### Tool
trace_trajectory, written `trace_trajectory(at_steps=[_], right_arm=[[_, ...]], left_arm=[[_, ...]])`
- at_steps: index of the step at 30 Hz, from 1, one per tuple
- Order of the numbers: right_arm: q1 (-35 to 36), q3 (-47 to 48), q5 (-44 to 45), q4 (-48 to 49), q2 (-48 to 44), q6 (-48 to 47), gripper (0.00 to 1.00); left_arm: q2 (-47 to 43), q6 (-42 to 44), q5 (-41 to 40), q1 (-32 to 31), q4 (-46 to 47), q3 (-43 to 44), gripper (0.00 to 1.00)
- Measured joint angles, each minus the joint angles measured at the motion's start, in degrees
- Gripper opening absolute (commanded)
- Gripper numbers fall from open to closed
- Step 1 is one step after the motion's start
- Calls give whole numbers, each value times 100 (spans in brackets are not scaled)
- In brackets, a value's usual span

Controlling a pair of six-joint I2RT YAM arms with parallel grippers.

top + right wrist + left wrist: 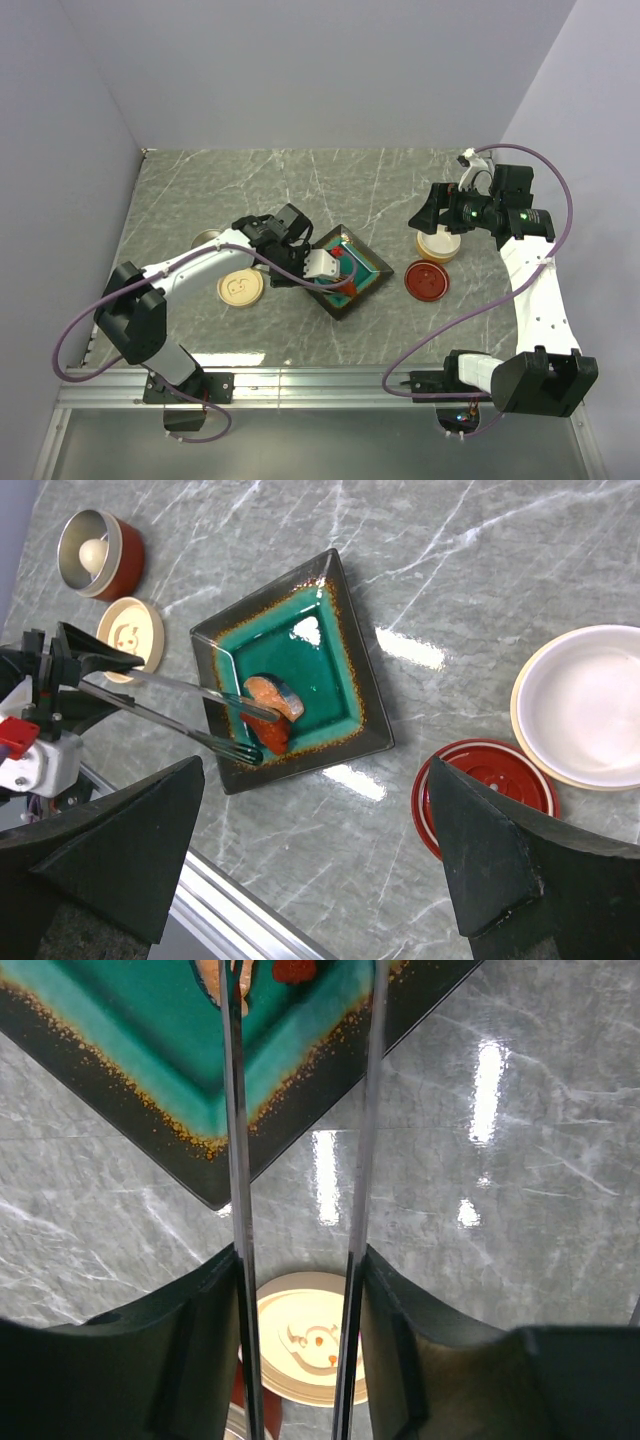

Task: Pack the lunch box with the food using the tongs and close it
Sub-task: Pick up the food using the clamp

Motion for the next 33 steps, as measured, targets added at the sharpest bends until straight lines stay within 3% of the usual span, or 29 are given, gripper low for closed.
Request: trace_trajectory(at_steps=[15,28,33], right_arm=[[-11,0,0,0,0,-2,100],[-52,2,-22,-2,0,2,100],[-101,76,-15,-50,20,7,100]], left_arm=[[28,44,-175,-76,118,11,24],[-111,-164,-24,-35,-208,411,19],[11,-404,245,85,-417,1034,18]])
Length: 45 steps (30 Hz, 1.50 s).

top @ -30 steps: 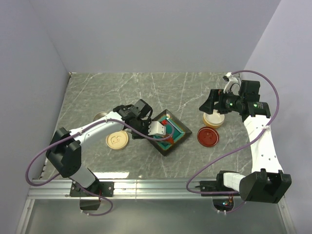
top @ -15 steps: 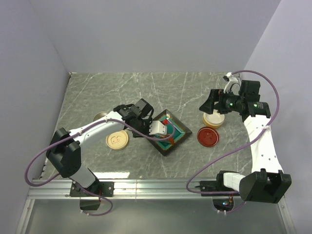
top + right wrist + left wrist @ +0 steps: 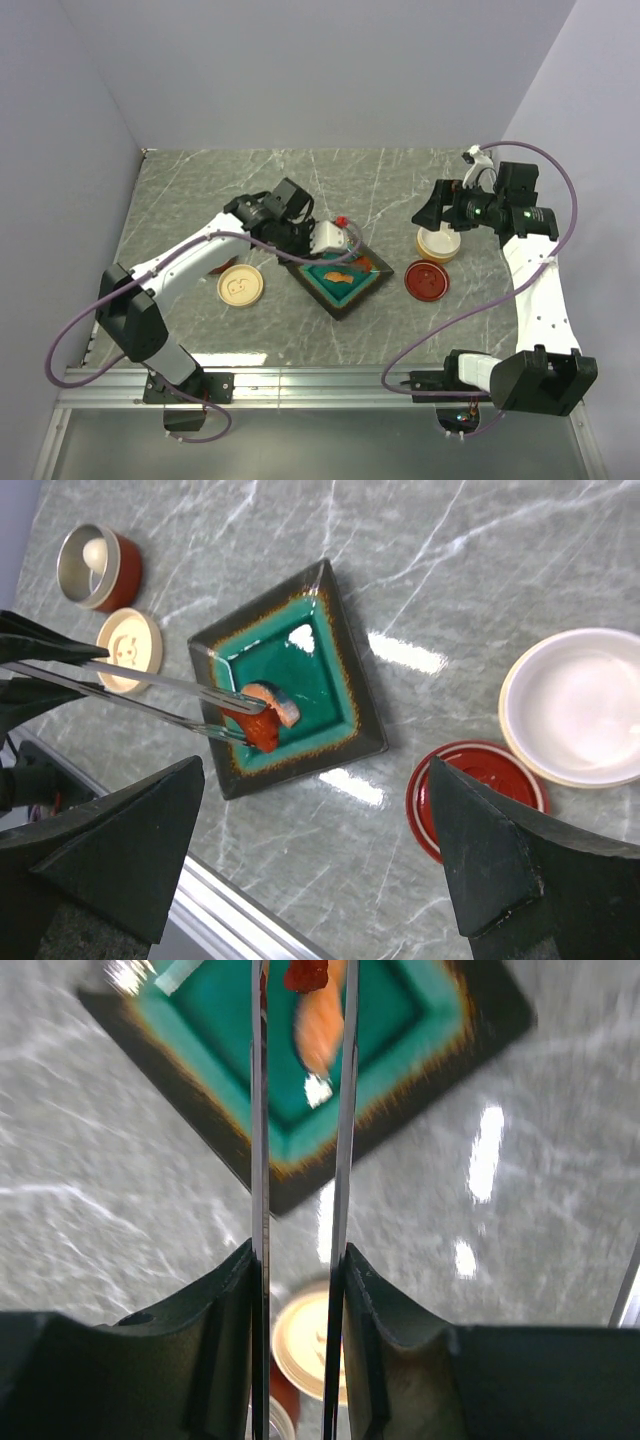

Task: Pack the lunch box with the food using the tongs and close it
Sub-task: Place the food into the lunch box

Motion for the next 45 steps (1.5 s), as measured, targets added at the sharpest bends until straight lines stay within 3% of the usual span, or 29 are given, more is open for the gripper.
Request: trace_trajectory(at_steps=[9,16,29,45], right_arm=[[-297,876,24,-39,376,122,100],[-817,1169,-197,-37,632,299,100],[-1174,1215,-485,13,782,509,100],[-1325,1213,-658,140,807,592,100]], left_arm=[[1196,-776,699,44,44,1908,18],[2328,-1751,992,24,599,3152,19],[3648,-2833,1012,-407,1705,3801,19],[4286,-3064,935,-678,1932,4083,20]])
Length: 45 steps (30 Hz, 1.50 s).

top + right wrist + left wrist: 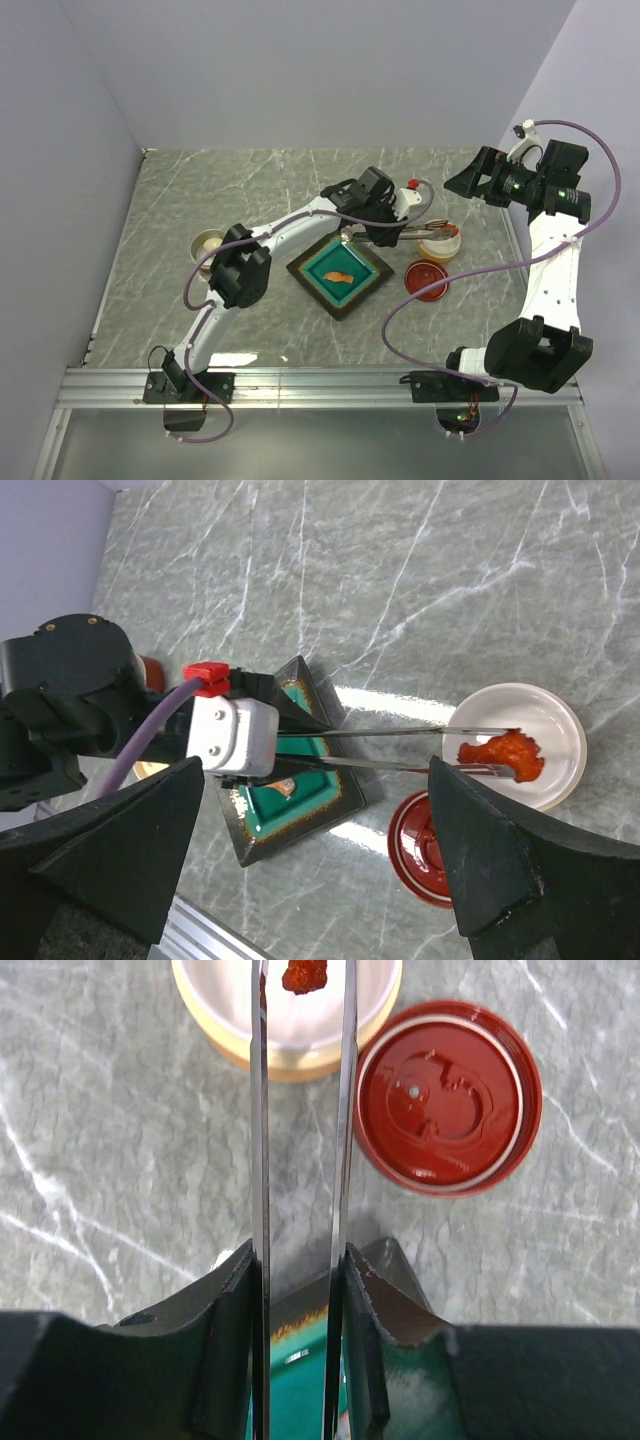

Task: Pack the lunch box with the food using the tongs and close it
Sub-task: Place the food into the lunch box, then pick up the food using the clamp

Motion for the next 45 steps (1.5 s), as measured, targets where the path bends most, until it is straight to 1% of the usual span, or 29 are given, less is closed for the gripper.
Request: trace_trajectory(at_steps=[4,9,12,21,22,24,25,28,34,38,41,45], right_arm=[[-9,0,-15,0,4,0,100],[-28,0,-44,2,11,0,100],[-39,-11,-63,7,11,2,100],[-63,-24,-114,48,11,44,100],[-63,-24,-116,48,11,46,100],[-68,-24,-125,48,11,46,100],[-68,-24,-129,48,11,48,100],[-70,-24,-140,48,11,66,100],[-74,-24,-149,50,11,68,100],[-96,-24,-162,50,11,85,100],[-109,-24,-212,50,11,90,100],[-114,-22,-254,48,9,105,100]], left_arm=[[166,-42,-22,-48,15,186,20],[260,-39,-162,-101,-2,195,20],[313,-39,-260,-136,-24,197,22],[323,-35,-343,-151,-149,197,41],[323,-35,-356,-155,-162,197,45],[323,-11,-380,-170,-179,197,50],[323,-9,-382,-179,-179,197,55],[317,50,-424,-225,-175,197,59],[284,87,-435,-323,-227,238,57],[83,105,-439,-332,-332,282,55],[-306,118,-437,-330,-387,173,55],[-1139,142,-433,-319,-389,-330,54]])
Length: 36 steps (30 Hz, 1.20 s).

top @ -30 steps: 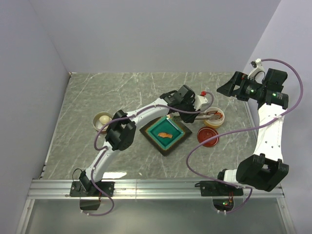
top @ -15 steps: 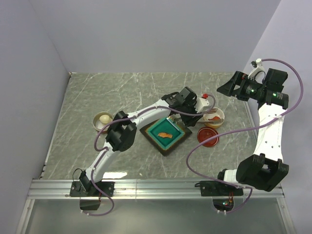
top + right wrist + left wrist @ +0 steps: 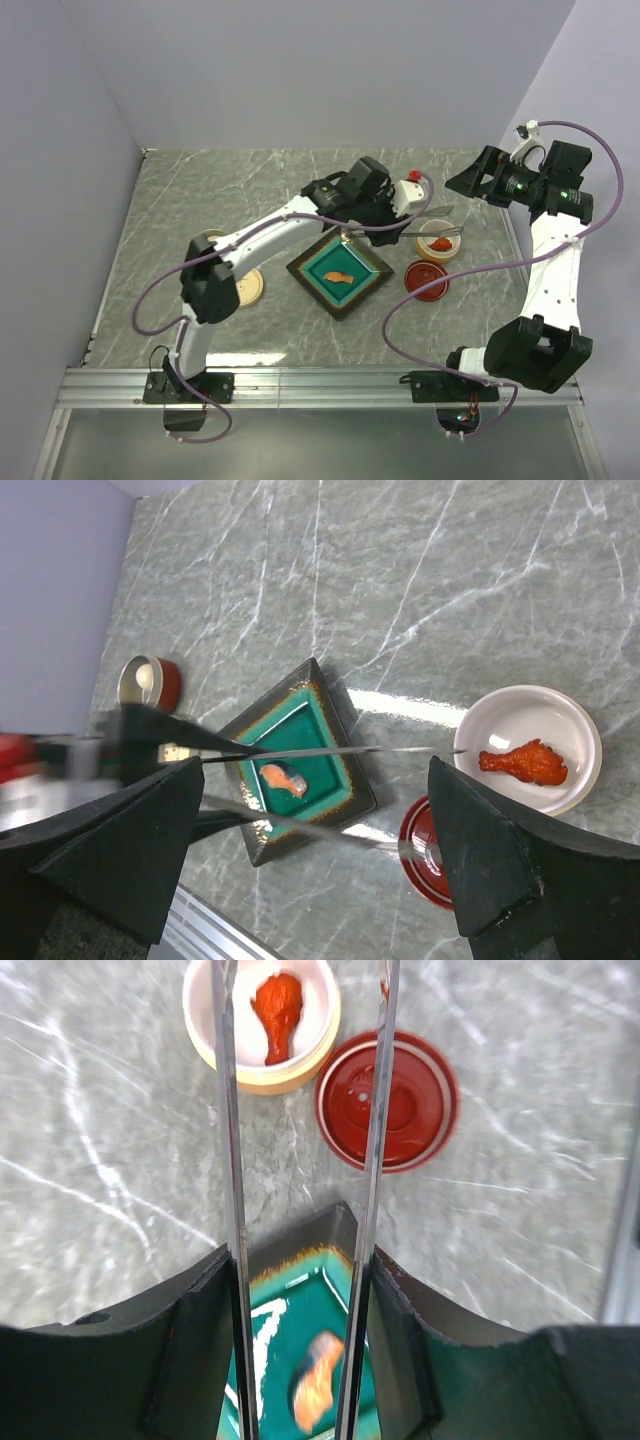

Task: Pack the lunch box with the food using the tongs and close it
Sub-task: Pick up the food using the clamp

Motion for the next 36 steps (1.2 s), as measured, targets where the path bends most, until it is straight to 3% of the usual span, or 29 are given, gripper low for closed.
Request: trace_trajectory(at_steps=[8,24,36], right_arm=[[-9,13,-50,-7,-46,0,100],[-24,13,-297,4,-219,52,100],[-24,9,-297,11,-240,66,100]], left_arm=[[-1473,254,166,210,-192,-1226,56],[-3357,1902,435,1687,-1727,-3543,54],[-3348,2785,-81,1714,-1816,-4282,55]])
